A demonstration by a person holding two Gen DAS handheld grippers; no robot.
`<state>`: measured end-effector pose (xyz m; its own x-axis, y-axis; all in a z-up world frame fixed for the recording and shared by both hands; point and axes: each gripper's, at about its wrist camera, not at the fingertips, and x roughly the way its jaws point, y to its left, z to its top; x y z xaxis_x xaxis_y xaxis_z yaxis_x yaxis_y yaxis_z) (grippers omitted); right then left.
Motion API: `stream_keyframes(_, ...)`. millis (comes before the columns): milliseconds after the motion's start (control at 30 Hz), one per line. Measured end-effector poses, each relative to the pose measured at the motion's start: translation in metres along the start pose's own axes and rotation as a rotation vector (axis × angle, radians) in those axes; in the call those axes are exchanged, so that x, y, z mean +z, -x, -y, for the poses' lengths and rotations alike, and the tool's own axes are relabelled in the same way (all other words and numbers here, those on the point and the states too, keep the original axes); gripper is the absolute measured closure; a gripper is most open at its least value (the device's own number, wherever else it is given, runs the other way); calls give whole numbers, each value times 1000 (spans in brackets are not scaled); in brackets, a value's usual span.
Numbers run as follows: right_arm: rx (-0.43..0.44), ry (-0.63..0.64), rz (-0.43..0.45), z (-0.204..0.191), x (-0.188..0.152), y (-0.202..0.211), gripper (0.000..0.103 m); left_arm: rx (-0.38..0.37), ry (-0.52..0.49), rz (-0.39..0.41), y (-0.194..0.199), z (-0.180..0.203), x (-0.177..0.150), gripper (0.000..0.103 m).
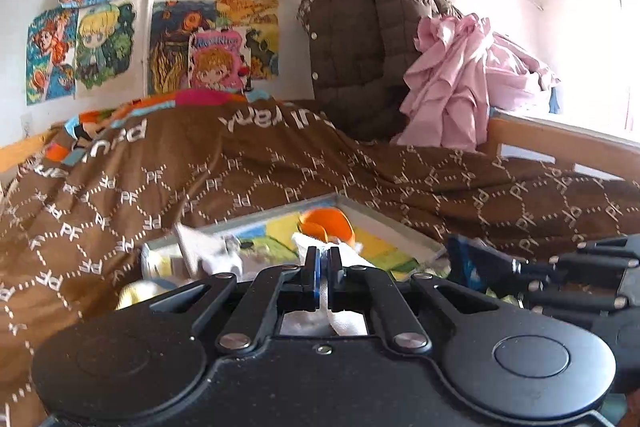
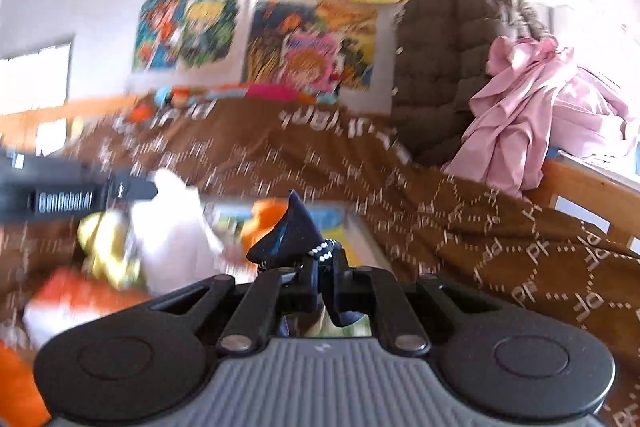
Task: Organize soft objects
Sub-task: 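Lift the white cloth and black sock and carry both over the tray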
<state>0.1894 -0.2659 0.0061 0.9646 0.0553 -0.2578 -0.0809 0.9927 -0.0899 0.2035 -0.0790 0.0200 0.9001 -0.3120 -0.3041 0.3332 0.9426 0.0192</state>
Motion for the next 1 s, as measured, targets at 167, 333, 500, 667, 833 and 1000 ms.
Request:
stream_keyframes(167,-6,-86,43,12,16,-38,96,31,4,10,-34,-15,14,101)
stream_keyframes(333,-23,-129,46,18,23,-75,96,57,-1,30,-67,-29,16,101)
stream_keyframes(500,-48,-169,22,20,21,-101,96,70,32,31,-92,-45,9,101)
stream_keyframes(667,-70,-179,-23,18,14,-117,96,69,92,-2,-111,-58,-5,101)
stream_keyframes(833,-91,-187,-82,15,8,-125,96,44,157,-44,-122,-64,-14,101)
stream_keyframes(1000,-83,-198,-96,13,6,-129,96,26,182,-72,-125,-65,-16,101)
